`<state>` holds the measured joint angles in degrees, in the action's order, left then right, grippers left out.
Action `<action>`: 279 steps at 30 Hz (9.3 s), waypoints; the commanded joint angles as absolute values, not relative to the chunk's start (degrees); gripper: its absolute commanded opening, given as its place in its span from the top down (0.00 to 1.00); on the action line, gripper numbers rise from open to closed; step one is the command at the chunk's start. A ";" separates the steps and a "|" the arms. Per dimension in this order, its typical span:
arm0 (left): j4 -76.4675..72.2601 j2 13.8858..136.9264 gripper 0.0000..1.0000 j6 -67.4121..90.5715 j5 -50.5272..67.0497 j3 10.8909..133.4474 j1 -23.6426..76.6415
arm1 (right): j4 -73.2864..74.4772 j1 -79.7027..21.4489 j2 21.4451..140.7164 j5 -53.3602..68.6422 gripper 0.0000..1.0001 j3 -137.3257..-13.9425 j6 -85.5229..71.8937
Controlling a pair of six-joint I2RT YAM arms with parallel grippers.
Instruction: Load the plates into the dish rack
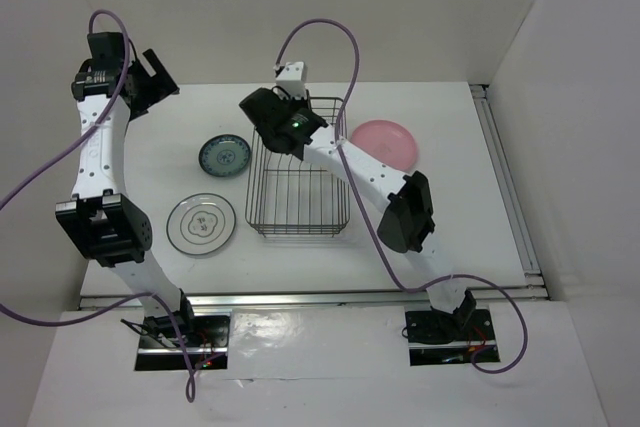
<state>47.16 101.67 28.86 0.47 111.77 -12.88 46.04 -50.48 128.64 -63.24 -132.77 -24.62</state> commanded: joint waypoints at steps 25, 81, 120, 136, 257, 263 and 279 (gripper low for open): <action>45.00 100.29 0.00 29.44 4.66 112.15 -12.74 | 37.44 -53.61 134.21 -77.26 1.00 -135.70 -26.98; 42.89 100.81 0.00 28.92 10.37 111.09 -12.74 | 19.95 -53.61 141.94 -81.39 1.00 -136.23 -12.48; 42.89 100.81 0.00 28.39 11.95 111.09 -12.74 | 20.57 -55.72 143.61 -78.84 0.86 -134.65 -14.68; 42.89 100.81 0.00 28.39 12.48 111.09 -12.74 | 20.57 -56.25 145.20 -77.70 0.81 -135.70 -15.29; 9.67 102.57 1.00 40.34 13.81 75.67 -16.79 | 10.11 -22.68 71.71 -0.88 0.14 -71.72 -20.57; 5.45 90.02 1.00 39.81 14.93 73.92 -17.40 | 4.76 -21.63 72.25 6.31 0.14 -68.74 -18.73; -2.10 75.41 1.00 38.05 45.16 75.15 -17.40 | -2.46 -26.98 82.87 20.91 0.14 -80.32 -7.92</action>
<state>3.29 75.18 37.87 35.94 74.32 -17.21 0.80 -25.17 81.47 18.13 -74.59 -11.68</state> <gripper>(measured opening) 0.065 0.857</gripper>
